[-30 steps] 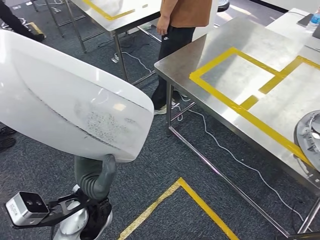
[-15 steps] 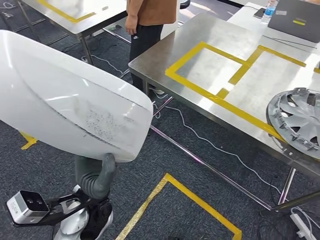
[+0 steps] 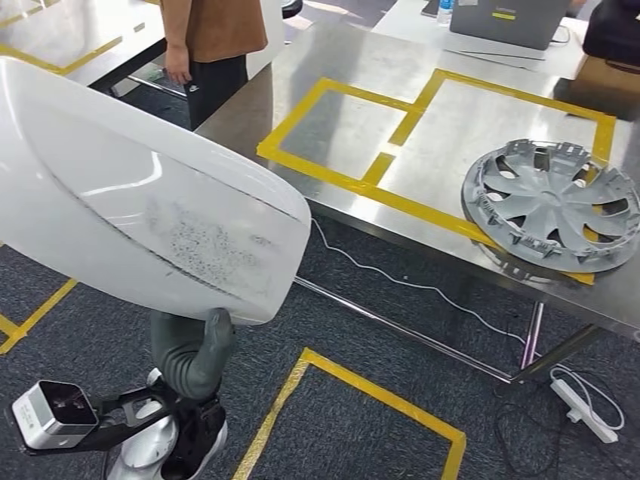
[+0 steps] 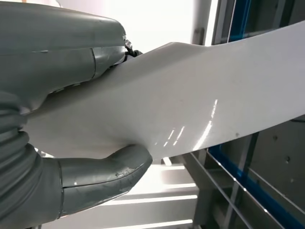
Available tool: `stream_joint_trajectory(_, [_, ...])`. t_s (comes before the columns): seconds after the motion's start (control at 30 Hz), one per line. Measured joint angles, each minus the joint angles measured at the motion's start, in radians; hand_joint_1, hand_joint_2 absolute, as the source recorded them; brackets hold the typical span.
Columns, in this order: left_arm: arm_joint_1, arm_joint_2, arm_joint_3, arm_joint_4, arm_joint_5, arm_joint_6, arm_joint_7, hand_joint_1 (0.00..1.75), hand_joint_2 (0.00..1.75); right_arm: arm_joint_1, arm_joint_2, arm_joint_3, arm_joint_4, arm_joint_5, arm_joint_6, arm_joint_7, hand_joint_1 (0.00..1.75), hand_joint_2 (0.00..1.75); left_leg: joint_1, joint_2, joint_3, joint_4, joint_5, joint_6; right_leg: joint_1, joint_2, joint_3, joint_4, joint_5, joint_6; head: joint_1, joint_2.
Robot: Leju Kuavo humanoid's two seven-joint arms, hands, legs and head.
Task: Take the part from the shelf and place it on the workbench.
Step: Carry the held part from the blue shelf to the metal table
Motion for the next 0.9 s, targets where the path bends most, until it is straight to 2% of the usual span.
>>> stream_joint_trajectory(0.03, [-0.001,0.0,-0.003,0.0,0.0,0.0,0.0,1.69,1.75,0.0,0.0,0.0,0.0,0.0,0.0,0.001,0.0,1.75,0.002,-0.012,0.028,-0.062,0.039,0.001,-0.001,0.014,0.0,0.0,0.001,0.002,0.0,0.0])
stream_joint_trajectory(0.07, [-0.002,0.0,-0.006,0.0,0.0,0.0,0.0,1.69,1.75,-0.001,0.0,0.0,0.0,0.001,0.001,0.001,0.0,1.75,0.006,-0.036,0.06,-0.13,0.068,0.001,-0.001,0.028,-0.002,0.002,0.002,0.006,-0.001,0.0])
stream_joint_trajectory(0.1, [-0.003,0.0,-0.008,0.0,0.0,0.001,0.0,1.69,1.75,-0.002,0.0,0.0,0.0,0.001,0.001,0.001,0.0,1.75,0.009,-0.057,0.084,-0.181,0.085,0.003,-0.001,0.041,-0.005,0.004,0.003,0.012,-0.001,0.0])
stream_joint_trajectory(0.13, [-0.004,0.0,-0.009,0.001,0.0,0.001,0.0,1.69,1.75,-0.002,0.0,0.0,0.0,0.001,0.001,0.001,0.0,1.75,0.011,-0.072,0.097,-0.212,0.09,0.005,-0.001,0.051,-0.009,0.003,0.004,0.018,-0.002,0.0])
stream_joint_trajectory(0.17, [-0.005,0.0,-0.01,0.001,0.0,0.001,0.0,1.69,1.75,-0.001,0.0,0.0,0.0,0.002,0.001,0.001,0.0,1.75,0.011,-0.078,0.102,-0.224,0.087,0.011,-0.002,0.061,-0.014,0.001,0.007,0.025,-0.003,0.0])
stream_joint_trajectory(0.2, [-0.006,0.0,-0.01,0.001,0.0,0.002,0.0,1.69,1.75,0.002,0.0,0.0,0.0,0.003,0.001,0.001,0.0,1.75,0.011,-0.069,0.101,-0.226,0.088,0.018,-0.005,0.07,-0.017,-0.004,0.009,0.032,-0.003,0.0])
stream_joint_trajectory(0.23, [-0.008,0.0,-0.011,0.002,0.0,0.002,0.0,1.69,1.75,0.004,0.0,0.0,0.0,0.004,0.001,0.002,0.0,1.75,0.011,-0.058,0.102,-0.228,0.09,0.025,-0.005,0.064,-0.02,-0.004,0.01,0.037,-0.004,0.0])
stream_joint_trajectory(0.27, [-0.009,-0.001,-0.011,0.002,0.0,0.003,0.0,1.69,1.75,0.006,0.0,0.0,0.0,0.006,0.0,0.002,0.0,1.75,0.011,-0.046,0.103,-0.23,0.092,0.033,-0.004,0.042,-0.027,0.008,0.001,0.041,-0.001,0.0])
stream_joint_trajectory(0.3, [-0.009,-0.001,-0.012,0.002,0.0,0.004,0.0,1.69,1.75,0.006,0.0,0.0,0.0,0.007,0.0,0.002,0.0,1.75,0.012,-0.034,0.104,-0.232,0.093,0.04,-0.001,0.01,-0.042,0.039,-0.019,0.044,0.003,0.0])
stream_joint_trajectory(0.33, [-0.01,-0.002,-0.012,0.002,-0.001,0.004,0.0,1.69,1.75,0.004,0.0,0.0,0.0,0.007,0.0,0.002,0.0,1.75,0.01,-0.021,0.105,-0.232,0.092,0.044,0.001,-0.025,-0.066,0.092,-0.049,0.046,0.006,0.0])
stream_joint_trajectory(0.37, [-0.01,-0.002,-0.012,0.002,-0.001,0.005,0.0,1.69,1.75,0.0,0.0,0.0,0.0,0.008,0.0,0.002,0.0,1.75,0.008,-0.008,0.105,-0.232,0.091,0.047,0.002,-0.05,-0.097,0.159,-0.085,0.048,0.009,0.0])
stream_joint_trajectory(0.4, [-0.009,-0.001,-0.012,0.002,-0.001,0.005,0.0,1.69,1.75,-0.002,0.0,0.0,0.0,0.007,0.0,0.002,0.0,1.75,0.006,0.006,0.105,-0.232,0.09,0.049,0.002,-0.059,-0.127,0.224,-0.114,0.05,0.009,0.0])
stream_joint_trajectory(0.43, [-0.009,-0.001,-0.011,0.003,-0.001,0.004,0.0,1.69,1.75,-0.003,0.0,0.0,0.0,0.007,0.0,0.002,0.0,1.75,0.005,0.02,0.106,-0.232,0.089,0.05,0.002,-0.063,-0.145,0.266,-0.127,0.051,0.008,0.0])
stream_joint_trajectory(0.47, [-0.01,-0.001,-0.011,0.004,-0.001,0.004,0.0,1.69,1.75,-0.003,0.0,0.0,0.0,0.006,0.0,0.002,0.0,1.75,0.004,0.033,0.107,-0.231,0.088,0.05,0.002,-0.065,-0.145,0.273,-0.122,0.051,0.009,0.0])
stream_joint_trajectory(0.5, [-0.01,0.0,-0.011,0.004,0.0,0.004,0.0,1.69,1.75,-0.002,0.0,0.0,0.0,0.005,0.0,0.003,0.0,1.75,0.003,0.045,0.109,-0.231,0.086,0.049,0.002,-0.069,-0.125,0.239,-0.099,0.05,0.009,0.0])
stream_joint_trajectory(0.53, [-0.01,0.0,-0.011,0.005,0.0,0.004,0.0,1.69,1.75,-0.001,-0.001,0.0,0.0,0.005,0.0,0.003,0.0,1.75,0.003,0.056,0.113,-0.231,0.083,0.047,0.003,-0.079,-0.088,0.175,-0.066,0.048,0.009,0.0])
stream_joint_trajectory(0.6, [-0.011,0.0,-0.011,0.005,0.0,0.004,0.0,1.69,1.75,-0.004,-0.001,0.0,-0.001,0.004,0.0,0.003,0.0,1.75,-0.002,0.075,0.121,-0.23,0.076,0.039,0.008,-0.114,-0.017,0.05,-0.02,0.041,0.008,0.0])
stream_joint_trajectory(0.63, [-0.012,0.0,-0.011,0.005,0.0,0.004,0.0,1.69,1.75,-0.005,-0.001,0.0,-0.001,0.004,0.001,0.003,0.0,1.75,-0.004,0.083,0.123,-0.229,0.073,0.034,0.011,-0.124,0.001,0.016,-0.011,0.036,0.007,0.0])
stream_joint_trajectory(0.67, [-0.012,0.0,-0.011,0.005,0.0,0.004,0.0,1.69,1.75,-0.007,-0.001,0.0,-0.002,0.003,0.001,0.002,0.0,1.75,-0.006,0.091,0.125,-0.229,0.072,0.03,0.014,-0.124,0.005,0.005,-0.011,0.031,0.006,0.0])
stream_joint_trajectory(0.73, [-0.014,-0.001,-0.012,0.005,0.001,0.004,0.0,1.69,1.75,-0.007,-0.001,0.0,-0.002,0.002,0.004,0.002,0.0,1.75,-0.005,0.101,0.128,-0.232,0.07,0.019,0.012,-0.102,0.003,0.002,-0.007,0.02,0.006,0.0])
stream_joint_trajectory(0.8, [-0.016,-0.001,-0.012,0.006,0.0,0.004,0.0,1.69,1.75,-0.005,-0.001,0.0,-0.002,0.002,0.005,0.002,0.0,1.75,-0.001,0.067,0.118,-0.205,0.046,0.007,0.006,-0.082,0.004,-0.002,-0.003,0.009,0.005,0.0])
stream_joint_trajectory(0.87, [-0.017,0.001,-0.012,0.006,0.0,0.004,0.0,1.69,1.75,-0.007,0.0,0.0,-0.002,0.003,0.005,0.002,0.0,1.75,0.001,0.019,0.067,-0.098,-0.012,0.0,0.0,-0.062,0.005,-0.004,-0.001,0.002,0.0,0.0])
stream_joint_trajectory(0.9, [-0.016,0.002,-0.012,0.006,0.0,0.004,0.0,1.69,1.75,-0.007,0.0,0.0,-0.002,0.003,0.005,0.001,0.0,1.75,0.001,0.01,0.032,-0.03,-0.04,-0.002,0.0,-0.05,0.005,-0.004,-0.001,0.0,-0.002,0.0])
